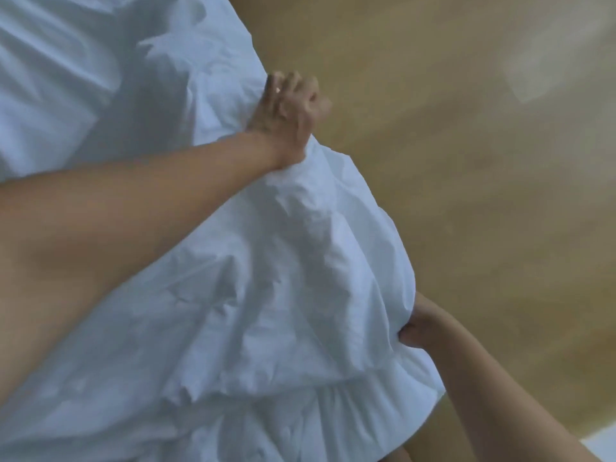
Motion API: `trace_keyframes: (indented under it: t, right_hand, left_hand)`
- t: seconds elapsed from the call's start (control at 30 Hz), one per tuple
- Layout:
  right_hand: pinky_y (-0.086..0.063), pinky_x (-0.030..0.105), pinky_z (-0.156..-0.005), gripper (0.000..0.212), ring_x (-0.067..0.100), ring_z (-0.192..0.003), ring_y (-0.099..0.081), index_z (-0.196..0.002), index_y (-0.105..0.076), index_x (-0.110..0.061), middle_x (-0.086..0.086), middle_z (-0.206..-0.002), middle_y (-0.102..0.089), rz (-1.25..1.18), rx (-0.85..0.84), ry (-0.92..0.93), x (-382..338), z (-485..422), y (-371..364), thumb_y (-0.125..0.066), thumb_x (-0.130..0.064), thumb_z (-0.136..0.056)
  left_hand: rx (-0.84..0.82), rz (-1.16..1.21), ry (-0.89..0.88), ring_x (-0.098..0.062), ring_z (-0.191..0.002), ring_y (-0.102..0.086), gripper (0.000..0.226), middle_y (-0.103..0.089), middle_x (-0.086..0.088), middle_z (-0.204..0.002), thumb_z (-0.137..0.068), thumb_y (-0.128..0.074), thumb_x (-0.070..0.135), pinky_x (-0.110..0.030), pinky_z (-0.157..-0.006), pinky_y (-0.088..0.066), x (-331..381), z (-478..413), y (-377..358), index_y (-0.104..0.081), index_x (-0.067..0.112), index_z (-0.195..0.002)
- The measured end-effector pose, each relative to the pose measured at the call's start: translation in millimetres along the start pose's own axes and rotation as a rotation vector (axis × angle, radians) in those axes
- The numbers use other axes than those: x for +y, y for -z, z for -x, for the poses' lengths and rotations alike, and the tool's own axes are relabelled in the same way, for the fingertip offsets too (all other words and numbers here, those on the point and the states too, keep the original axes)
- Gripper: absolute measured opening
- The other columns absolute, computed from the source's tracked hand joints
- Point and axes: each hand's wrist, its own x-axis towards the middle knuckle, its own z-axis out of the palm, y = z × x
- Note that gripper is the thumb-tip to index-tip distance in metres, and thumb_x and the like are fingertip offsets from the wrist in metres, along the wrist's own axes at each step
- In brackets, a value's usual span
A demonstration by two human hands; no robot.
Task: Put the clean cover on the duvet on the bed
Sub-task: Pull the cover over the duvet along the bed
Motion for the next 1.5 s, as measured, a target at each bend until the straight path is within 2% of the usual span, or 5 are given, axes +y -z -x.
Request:
trace_keyframes:
  t: [0.4, 0.9, 1.03, 1.33, 1.5]
  right_hand:
    - [-0.058, 0.049, -0.089, 0.043, 0.029, -0.106, -0.072, -0.114, -0.077, -0.013, 0.01, -0.12, -0.073, -0.278, -0.109, -0.035, 1, -5, 7, -0.082, -0.038, -0.08]
    - [-0.05, 0.025, -0.05, 0.025, 0.014, -0.044, -0.052, -0.082, -0.065, -0.01, -0.003, -0.058, -0.051, -0.615, -0.044, -0.054, 69, 4, 42, -0.045, 0.001, -0.091]
    - [-0.046, 0.028, -0.089, 0.045, 0.019, -0.073, -0.051, -0.114, -0.066, -0.009, 0.004, -0.08, -0.05, -0.863, -0.152, 0.071, 88, 10, 44, -0.038, 0.003, -0.08]
    - [-0.061, 0.039, -0.086, 0.036, 0.023, -0.099, -0.074, -0.122, -0.069, -0.01, 0.008, -0.111, -0.076, -0.334, -0.042, 0.095, 87, 20, 20, -0.069, -0.034, -0.095]
    - [-0.055, 0.034, -0.075, 0.042, 0.018, -0.085, -0.066, -0.102, -0.064, -0.011, 0.009, -0.101, -0.071, -0.075, 0.234, 0.171, 110, 24, 11, -0.069, -0.05, -0.089]
  left_hand:
    - [-0.262, 0.021, -0.363, -0.029, -0.088, -0.066, 0.088, -0.073, -0.006, -0.094, -0.076, 0.013, 0.084, -0.036, -0.076, -0.041, 101, 79, -45, -0.052, 0.025, -0.072]
    - [-0.105, -0.13, -0.14, -0.04, -0.096, -0.061, 0.063, -0.067, -0.019, -0.097, -0.093, -0.05, 0.068, -0.047, -0.091, -0.042, 58, 76, -22, -0.066, 0.006, -0.093]
    - [0.102, 0.135, -0.424, -0.038, -0.077, -0.058, 0.046, -0.062, -0.019, -0.082, -0.094, -0.051, 0.047, -0.046, -0.079, -0.041, 132, 106, -27, -0.064, 0.004, -0.083]
    - [-0.189, -0.057, -0.492, -0.028, -0.079, -0.069, 0.093, -0.074, -0.002, -0.087, -0.079, 0.028, 0.076, -0.033, -0.064, -0.037, 166, 129, -42, -0.05, 0.027, -0.071]
    - [-0.122, -0.032, -0.44, -0.03, -0.085, -0.07, 0.068, -0.075, -0.005, -0.089, -0.099, -0.013, 0.064, -0.033, -0.075, -0.043, 181, 133, -17, -0.062, 0.022, -0.076]
